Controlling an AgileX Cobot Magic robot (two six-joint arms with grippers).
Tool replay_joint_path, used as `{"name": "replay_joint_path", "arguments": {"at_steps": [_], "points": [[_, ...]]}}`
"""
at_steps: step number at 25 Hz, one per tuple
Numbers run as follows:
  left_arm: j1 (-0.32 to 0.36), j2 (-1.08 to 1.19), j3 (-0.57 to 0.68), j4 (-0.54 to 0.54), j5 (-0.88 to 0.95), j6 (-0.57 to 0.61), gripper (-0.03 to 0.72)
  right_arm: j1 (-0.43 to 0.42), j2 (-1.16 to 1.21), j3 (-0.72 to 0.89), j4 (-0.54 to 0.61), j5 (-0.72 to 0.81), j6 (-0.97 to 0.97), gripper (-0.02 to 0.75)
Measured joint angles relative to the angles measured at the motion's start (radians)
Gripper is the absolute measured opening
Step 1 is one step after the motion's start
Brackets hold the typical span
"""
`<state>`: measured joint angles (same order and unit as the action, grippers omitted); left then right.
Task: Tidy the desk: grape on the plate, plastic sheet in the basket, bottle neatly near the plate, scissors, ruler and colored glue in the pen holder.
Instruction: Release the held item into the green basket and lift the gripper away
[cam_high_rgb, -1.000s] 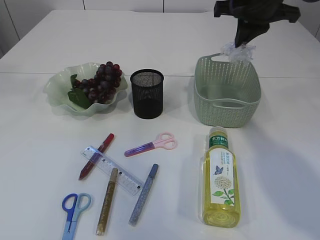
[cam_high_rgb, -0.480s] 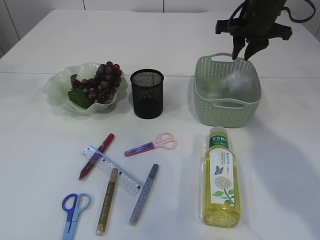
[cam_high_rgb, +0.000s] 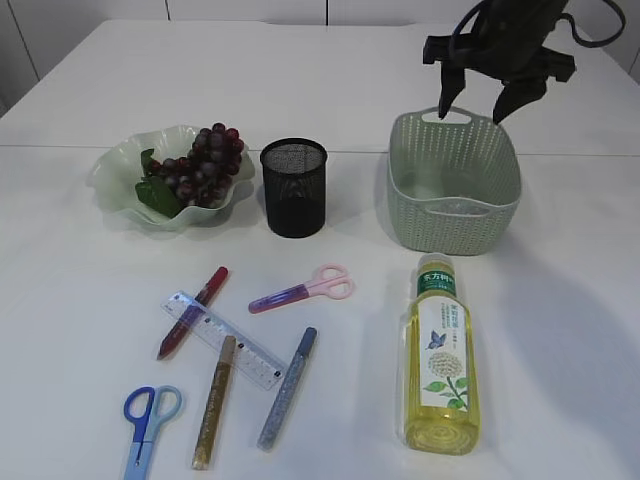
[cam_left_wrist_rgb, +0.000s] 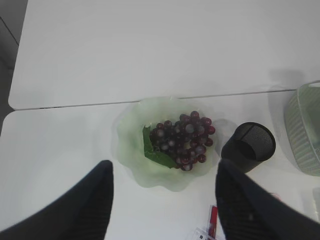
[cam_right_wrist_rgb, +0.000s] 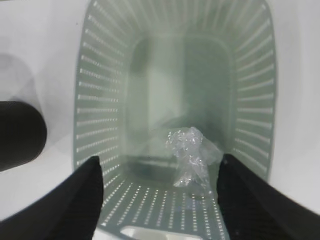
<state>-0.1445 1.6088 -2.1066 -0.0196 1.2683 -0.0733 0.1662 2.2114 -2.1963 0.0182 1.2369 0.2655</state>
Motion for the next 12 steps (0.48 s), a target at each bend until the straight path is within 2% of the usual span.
{"name": "replay_joint_path", "arguments": {"at_steps": [5, 12], "points": [[0.000, 0.000, 0.000, 0.000, 0.000, 0.000, 0.468, 0.000, -0.048, 0.000, 0.083, 0.007, -0.062, 0.540], [0.000, 0.000, 0.000, -0.014, 0.000, 0.000, 0.468, 0.000, -0.163, 0.043, 0.093, 0.008, -0.124, 0.531]]}}
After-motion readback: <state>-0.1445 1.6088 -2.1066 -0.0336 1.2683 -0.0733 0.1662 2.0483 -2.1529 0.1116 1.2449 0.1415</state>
